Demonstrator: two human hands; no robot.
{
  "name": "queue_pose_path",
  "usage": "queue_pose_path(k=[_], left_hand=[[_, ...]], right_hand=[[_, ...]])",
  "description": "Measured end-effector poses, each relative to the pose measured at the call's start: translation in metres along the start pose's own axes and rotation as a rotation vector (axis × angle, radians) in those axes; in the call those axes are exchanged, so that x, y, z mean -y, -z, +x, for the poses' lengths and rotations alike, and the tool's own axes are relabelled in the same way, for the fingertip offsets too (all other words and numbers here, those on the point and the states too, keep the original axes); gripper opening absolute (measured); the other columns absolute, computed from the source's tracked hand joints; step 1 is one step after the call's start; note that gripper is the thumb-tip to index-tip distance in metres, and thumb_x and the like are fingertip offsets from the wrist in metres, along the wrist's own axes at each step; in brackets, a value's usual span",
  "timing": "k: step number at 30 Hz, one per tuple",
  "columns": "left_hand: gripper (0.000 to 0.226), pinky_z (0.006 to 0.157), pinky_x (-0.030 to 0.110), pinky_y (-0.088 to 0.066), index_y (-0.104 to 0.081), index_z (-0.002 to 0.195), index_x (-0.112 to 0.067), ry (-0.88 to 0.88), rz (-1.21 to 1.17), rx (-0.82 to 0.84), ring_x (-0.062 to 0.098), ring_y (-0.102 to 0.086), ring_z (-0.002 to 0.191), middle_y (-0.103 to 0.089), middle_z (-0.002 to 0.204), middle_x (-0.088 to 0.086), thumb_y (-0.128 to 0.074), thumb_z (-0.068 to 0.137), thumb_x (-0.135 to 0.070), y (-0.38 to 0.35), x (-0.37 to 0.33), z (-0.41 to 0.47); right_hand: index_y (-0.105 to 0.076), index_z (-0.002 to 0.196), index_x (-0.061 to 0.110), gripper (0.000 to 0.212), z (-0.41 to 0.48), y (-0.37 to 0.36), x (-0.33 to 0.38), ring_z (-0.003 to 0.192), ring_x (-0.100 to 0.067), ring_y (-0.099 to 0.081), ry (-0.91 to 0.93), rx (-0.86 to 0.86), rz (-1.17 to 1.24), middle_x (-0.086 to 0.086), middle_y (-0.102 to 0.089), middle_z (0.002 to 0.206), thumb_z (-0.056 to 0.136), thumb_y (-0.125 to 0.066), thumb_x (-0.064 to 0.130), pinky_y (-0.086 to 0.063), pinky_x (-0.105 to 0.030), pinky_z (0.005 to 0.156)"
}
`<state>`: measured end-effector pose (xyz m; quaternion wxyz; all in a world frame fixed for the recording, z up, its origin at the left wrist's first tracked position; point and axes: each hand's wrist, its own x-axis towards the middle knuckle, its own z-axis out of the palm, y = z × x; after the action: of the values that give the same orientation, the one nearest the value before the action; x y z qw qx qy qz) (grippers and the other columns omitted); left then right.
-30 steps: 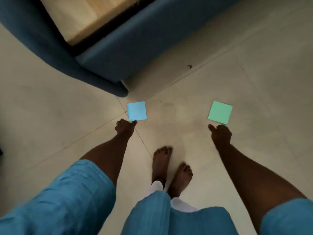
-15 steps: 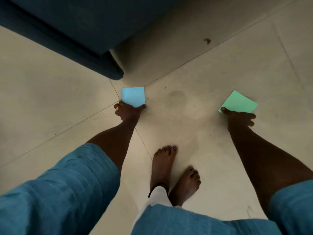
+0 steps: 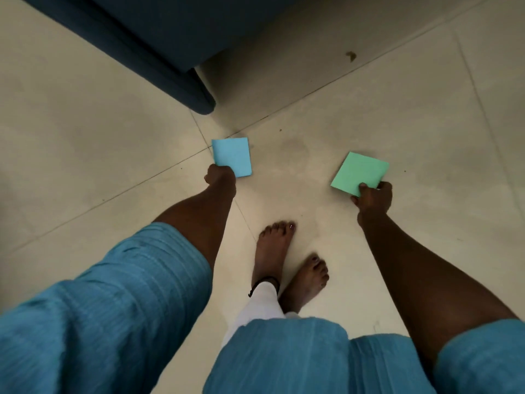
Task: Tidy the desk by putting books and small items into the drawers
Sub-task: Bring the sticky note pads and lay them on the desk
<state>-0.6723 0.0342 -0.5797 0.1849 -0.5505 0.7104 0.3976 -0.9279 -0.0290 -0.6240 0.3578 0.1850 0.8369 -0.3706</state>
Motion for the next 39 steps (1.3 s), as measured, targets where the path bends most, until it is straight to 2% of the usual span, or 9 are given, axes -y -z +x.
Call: queue_pose_path(k=[7, 9, 11, 14, 17, 24, 29, 32, 39], left_hand=[[0.039, 0.062, 0.031, -0.053, -0.053, 0.119, -0.023, 0.238, -0.553, -0.177, 0.026, -0.064, 0.087, -0.066, 0.102, 0.001, -0.058, 0.082, -0.013, -0.01, 0.076, 0.12], [0.021, 0.057, 0.023, -0.053, -0.06, 0.108, -0.02, 0.49, -1.05, -0.045, 0.031, -0.065, 0.088, -0.066, 0.094, 0.001, -0.057, 0.089, -0.011, 0.043, 0.051, 0.09], [0.018, 0.053, 0.02, -0.051, -0.055, 0.084, -0.012, 0.677, -1.393, -0.273, 0.019, -0.06, 0.073, -0.061, 0.082, 0.002, -0.048, 0.096, 0.0, 0.145, -0.003, 0.029], [0.021, 0.059, 0.025, -0.048, -0.055, 0.099, 0.0, 0.695, -1.668, -0.215, 0.016, -0.052, 0.072, -0.052, 0.107, 0.011, -0.036, 0.097, 0.009, 0.23, -0.069, -0.063], [0.034, 0.063, 0.026, -0.045, -0.046, 0.127, 0.0, 0.731, -1.762, -0.231, 0.017, -0.052, 0.072, -0.052, 0.111, 0.012, -0.035, 0.097, 0.011, 0.261, -0.079, -0.109], [0.02, 0.061, 0.029, -0.044, -0.046, 0.11, -0.004, 0.75, -1.87, -0.342, 0.021, -0.05, 0.07, -0.053, 0.1, 0.015, -0.038, 0.097, 0.009, 0.334, -0.087, -0.217], [0.015, 0.071, 0.034, -0.054, -0.052, 0.092, -0.007, 0.839, -1.913, -0.47, 0.026, -0.055, 0.079, -0.057, 0.116, 0.023, -0.042, 0.096, 0.004, 0.336, -0.058, -0.304], [0.024, 0.062, 0.036, -0.047, -0.051, 0.111, -0.006, 0.907, -2.006, -0.617, 0.03, -0.052, 0.089, -0.051, 0.109, 0.02, -0.041, 0.094, 0.009, 0.326, -0.038, -0.366], [0.022, 0.055, 0.031, -0.044, -0.047, 0.104, -0.008, 1.129, -2.169, -0.886, 0.021, -0.05, 0.07, -0.049, 0.105, 0.016, -0.036, 0.094, 0.008, 0.29, 0.021, -0.492]], right_hand=[[-0.045, 0.095, 0.012, 0.02, -0.099, 0.027, 0.029, 0.094, -0.028, -0.054, 0.0, 0.23, -0.065, -0.015, -0.05, 0.107, 0.088, -0.054, -0.005, -0.054, -0.04, 0.07], [-0.047, 0.089, 0.016, 0.022, -0.134, 0.037, 0.041, 0.093, -0.028, -0.055, 0.042, 0.289, -0.127, -0.015, -0.051, 0.106, 0.086, -0.054, -0.005, -0.054, -0.036, 0.064], [-0.047, 0.078, 0.022, 0.028, -0.172, 0.047, 0.053, 0.09, -0.028, -0.056, 0.079, 0.371, -0.175, -0.017, -0.052, 0.105, 0.085, -0.054, -0.005, -0.052, -0.029, 0.054], [-0.048, 0.083, 0.019, 0.027, -0.23, 0.064, 0.076, 0.087, -0.028, -0.056, 0.095, 0.465, -0.244, -0.015, -0.051, 0.102, 0.087, -0.051, -0.007, -0.055, -0.029, 0.051], [-0.047, 0.089, 0.014, 0.021, -0.287, 0.082, 0.103, 0.088, -0.029, -0.056, 0.135, 0.55, -0.285, -0.017, -0.051, 0.102, 0.089, -0.049, -0.007, -0.055, -0.034, 0.061], [-0.05, 0.081, 0.023, 0.029, -0.404, 0.106, 0.145, 0.095, -0.039, -0.062, 0.307, 0.702, -0.466, -0.022, -0.058, 0.107, 0.087, -0.052, -0.006, -0.057, -0.052, 0.075], [-0.049, 0.099, 0.009, 0.019, -0.489, 0.119, 0.14, 0.092, -0.034, -0.059, 0.379, 0.845, -0.59, -0.018, -0.055, 0.106, 0.09, -0.048, -0.007, -0.056, -0.039, 0.068], [-0.05, 0.097, 0.009, 0.019, -0.543, 0.122, 0.119, 0.092, -0.034, -0.059, 0.42, 0.929, -0.724, -0.019, -0.055, 0.107, 0.09, -0.048, -0.008, -0.054, -0.033, 0.061], [-0.049, 0.091, 0.008, 0.022, -0.666, 0.124, 0.044, 0.086, -0.032, -0.057, 0.487, 1.137, -1.005, -0.016, -0.053, 0.099, 0.089, -0.046, -0.013, -0.052, -0.032, 0.055]])
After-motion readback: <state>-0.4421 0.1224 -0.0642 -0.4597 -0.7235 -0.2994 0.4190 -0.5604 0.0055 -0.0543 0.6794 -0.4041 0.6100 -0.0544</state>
